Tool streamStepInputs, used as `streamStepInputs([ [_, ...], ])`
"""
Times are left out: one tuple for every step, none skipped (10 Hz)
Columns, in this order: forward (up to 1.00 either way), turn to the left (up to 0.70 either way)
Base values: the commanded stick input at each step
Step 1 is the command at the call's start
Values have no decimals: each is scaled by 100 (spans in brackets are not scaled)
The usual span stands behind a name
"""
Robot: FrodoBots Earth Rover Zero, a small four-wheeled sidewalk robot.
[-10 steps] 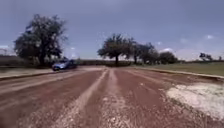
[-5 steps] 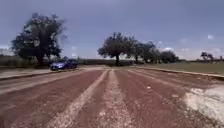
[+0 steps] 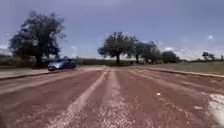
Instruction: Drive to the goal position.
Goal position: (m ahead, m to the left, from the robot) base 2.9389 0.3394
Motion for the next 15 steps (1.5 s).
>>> streamStepInputs([
  [100, 0],
  [100, 0],
  [100, 0],
  [100, 0],
  [100, 0],
  [100, 0],
  [100, 0],
  [100, 0],
  [100, 0],
  [100, 0],
  [100, 0],
  [100, 0],
  [100, 0],
  [100, 0],
  [100, 0],
])
